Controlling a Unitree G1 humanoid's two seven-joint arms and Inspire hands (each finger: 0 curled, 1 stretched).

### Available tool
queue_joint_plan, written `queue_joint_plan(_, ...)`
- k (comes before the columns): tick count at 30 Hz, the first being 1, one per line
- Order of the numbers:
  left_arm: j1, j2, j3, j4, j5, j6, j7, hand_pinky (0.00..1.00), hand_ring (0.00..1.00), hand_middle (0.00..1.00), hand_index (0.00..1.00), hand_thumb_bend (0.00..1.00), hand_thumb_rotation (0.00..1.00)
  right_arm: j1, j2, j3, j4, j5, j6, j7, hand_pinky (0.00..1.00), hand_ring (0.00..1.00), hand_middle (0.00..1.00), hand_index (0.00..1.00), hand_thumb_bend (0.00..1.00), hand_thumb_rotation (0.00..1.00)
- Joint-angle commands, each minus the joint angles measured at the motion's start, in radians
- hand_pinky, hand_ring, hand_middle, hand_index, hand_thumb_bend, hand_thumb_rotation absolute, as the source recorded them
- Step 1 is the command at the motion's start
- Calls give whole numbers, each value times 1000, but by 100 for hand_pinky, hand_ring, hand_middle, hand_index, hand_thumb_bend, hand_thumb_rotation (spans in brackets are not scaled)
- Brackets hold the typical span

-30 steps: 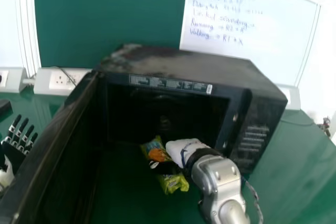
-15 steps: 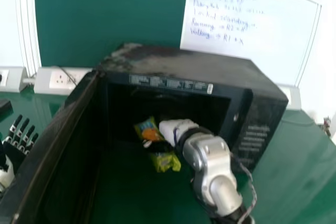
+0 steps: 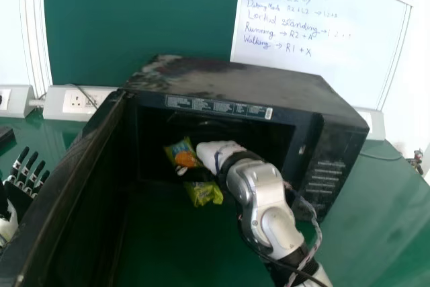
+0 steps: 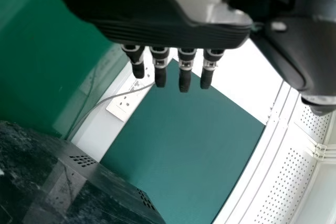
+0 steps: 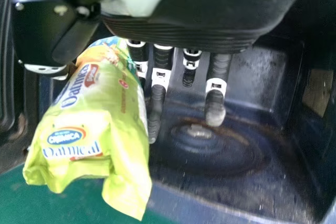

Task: Put biscuit inside oven

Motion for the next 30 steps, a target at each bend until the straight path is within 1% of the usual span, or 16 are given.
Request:
queue_joint_plan(1, 0, -4, -11, 3, 7, -14, -15, 88, 93, 95, 99, 88, 44, -35, -12, 7, 5, 16, 7, -26, 13, 22, 47, 65, 55, 0)
queue_joint_plan(3, 0, -7, -10, 5, 7, -18, -20, 88, 94, 95, 99, 88, 43, -38, -19, 6, 6, 34, 4, -43, 14, 23, 47, 64, 54, 0)
queue_joint_plan(4, 1, -7, -10, 6, 8, -19, -21, 89, 94, 96, 99, 89, 43, -38, -23, 4, 7, 45, 3, -52, 15, 24, 47, 65, 54, 0)
queue_joint_plan(6, 3, -6, -10, 4, 7, -18, -20, 89, 94, 96, 99, 89, 43, -40, -28, 1, 16, 62, 4, -79, 19, 29, 48, 68, 54, 0)
queue_joint_plan(7, 3, -7, -9, 5, 5, -18, -20, 89, 94, 96, 100, 89, 43, -37, -29, -1, 19, 68, 6, -102, 20, 30, 48, 68, 54, 0)
queue_joint_plan(9, 3, -5, -7, 9, 5, -21, -27, 89, 95, 96, 100, 88, 44, -27, -28, -10, 26, 90, 8, -160, 19, 29, 48, 68, 54, 0)
queue_joint_plan(10, 4, -4, -7, 9, 8, -22, -28, 89, 95, 96, 100, 88, 44, -29, -31, -8, 38, 96, 9, -177, 19, 28, 48, 66, 54, 0)
queue_joint_plan(13, 8, -4, -9, 3, 13, -21, -22, 89, 95, 96, 100, 88, 45, -62, -34, 11, 106, 101, 17, -200, 17, 26, 47, 66, 54, 0)
queue_joint_plan(17, 9, -3, -5, 6, 4, -22, -24, 90, 94, 96, 100, 88, 44, -112, -29, 32, 213, 116, 23, -238, 13, 21, 47, 71, 56, 0)
queue_joint_plan(20, 9, -3, -3, 5, 0, -17, -18, 89, 94, 95, 100, 89, 43, -142, -27, 42, 270, 131, 31, -260, 12, 20, 47, 73, 56, 0)
queue_joint_plan(24, 10, -6, -1, 2, -6, -15, -11, 89, 93, 95, 100, 89, 42, -170, -30, 48, 336, 152, 43, -296, 13, 21, 47, 71, 56, 0)
queue_joint_plan(26, 10, -6, -1, 5, -9, -16, -16, 89, 93, 95, 100, 89, 42, -175, -36, 56, 354, 158, 50, -309, 14, 22, 47, 67, 56, 0)
queue_joint_plan(30, 12, -1, -2, 6, -5, -17, -24, 89, 94, 95, 100, 87, 44, -177, -49, 62, 388, 185, 46, -334, 14, 22, 47, 63, 56, 0)
